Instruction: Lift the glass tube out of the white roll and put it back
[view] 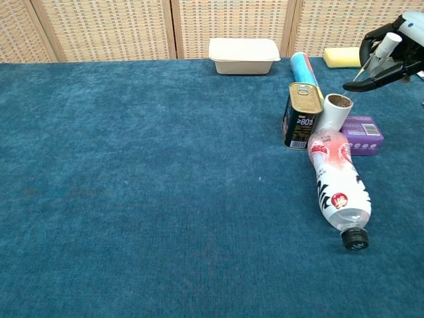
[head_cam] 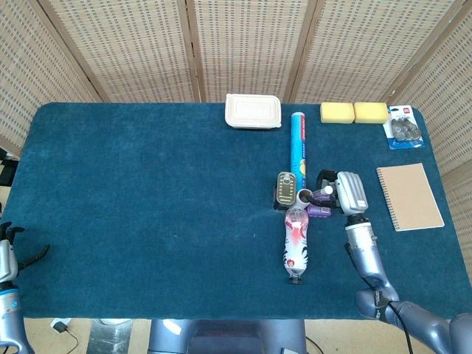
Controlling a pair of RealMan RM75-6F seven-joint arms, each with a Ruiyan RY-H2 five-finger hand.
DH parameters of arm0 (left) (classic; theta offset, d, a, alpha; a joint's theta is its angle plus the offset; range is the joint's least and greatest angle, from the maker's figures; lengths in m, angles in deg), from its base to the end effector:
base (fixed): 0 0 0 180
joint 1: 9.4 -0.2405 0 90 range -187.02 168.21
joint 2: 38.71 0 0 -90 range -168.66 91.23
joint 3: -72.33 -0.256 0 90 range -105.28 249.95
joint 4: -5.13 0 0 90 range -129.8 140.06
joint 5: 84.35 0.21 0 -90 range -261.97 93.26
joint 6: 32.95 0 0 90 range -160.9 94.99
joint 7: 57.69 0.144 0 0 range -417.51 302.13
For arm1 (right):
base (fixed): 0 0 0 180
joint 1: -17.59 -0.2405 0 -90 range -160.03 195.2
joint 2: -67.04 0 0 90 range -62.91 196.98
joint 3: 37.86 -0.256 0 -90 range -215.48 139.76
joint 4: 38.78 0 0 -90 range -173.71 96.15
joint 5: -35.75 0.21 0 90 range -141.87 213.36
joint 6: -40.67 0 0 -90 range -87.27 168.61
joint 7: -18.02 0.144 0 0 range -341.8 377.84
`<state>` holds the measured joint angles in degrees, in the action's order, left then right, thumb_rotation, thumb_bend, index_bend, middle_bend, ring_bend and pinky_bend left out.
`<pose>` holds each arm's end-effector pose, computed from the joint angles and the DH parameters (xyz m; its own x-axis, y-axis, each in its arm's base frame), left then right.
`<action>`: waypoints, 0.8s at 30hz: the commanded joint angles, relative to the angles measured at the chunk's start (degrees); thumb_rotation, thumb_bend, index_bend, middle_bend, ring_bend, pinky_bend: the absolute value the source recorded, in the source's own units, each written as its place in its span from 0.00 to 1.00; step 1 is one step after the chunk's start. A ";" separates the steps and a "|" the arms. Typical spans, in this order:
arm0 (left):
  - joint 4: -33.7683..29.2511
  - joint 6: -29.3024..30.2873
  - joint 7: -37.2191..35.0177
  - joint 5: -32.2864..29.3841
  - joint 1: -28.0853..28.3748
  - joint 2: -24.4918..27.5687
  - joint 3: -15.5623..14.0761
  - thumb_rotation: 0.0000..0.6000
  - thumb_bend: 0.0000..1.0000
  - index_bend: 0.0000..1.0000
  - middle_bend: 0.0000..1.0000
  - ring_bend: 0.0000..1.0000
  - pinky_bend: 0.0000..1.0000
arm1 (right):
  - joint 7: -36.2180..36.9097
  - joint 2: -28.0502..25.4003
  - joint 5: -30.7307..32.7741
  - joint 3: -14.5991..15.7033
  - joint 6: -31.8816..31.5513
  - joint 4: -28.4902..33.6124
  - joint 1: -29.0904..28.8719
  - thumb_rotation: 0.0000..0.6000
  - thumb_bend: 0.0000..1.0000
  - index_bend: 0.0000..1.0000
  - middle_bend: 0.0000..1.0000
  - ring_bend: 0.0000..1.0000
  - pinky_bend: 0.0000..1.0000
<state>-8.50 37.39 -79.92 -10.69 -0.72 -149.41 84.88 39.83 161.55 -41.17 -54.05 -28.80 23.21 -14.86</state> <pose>-0.4591 0.2038 0.0627 0.4584 -0.0214 0.8885 0.8116 0.4175 -0.4087 -0.2297 -0.3668 0.0387 -0.0716 0.0104 0.9974 -0.9768 -0.2033 -0.0680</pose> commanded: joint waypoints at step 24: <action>-0.05 -0.08 0.01 -0.02 0.03 0.02 0.02 0.54 0.03 0.32 0.18 0.08 0.19 | 0.44 0.41 -1.30 0.11 -1.59 0.62 -0.30 1.00 0.23 0.75 0.88 0.96 0.90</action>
<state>-8.55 37.31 -79.92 -10.71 -0.69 -149.39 84.90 40.28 161.94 -42.44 -53.95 -30.37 23.81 -15.13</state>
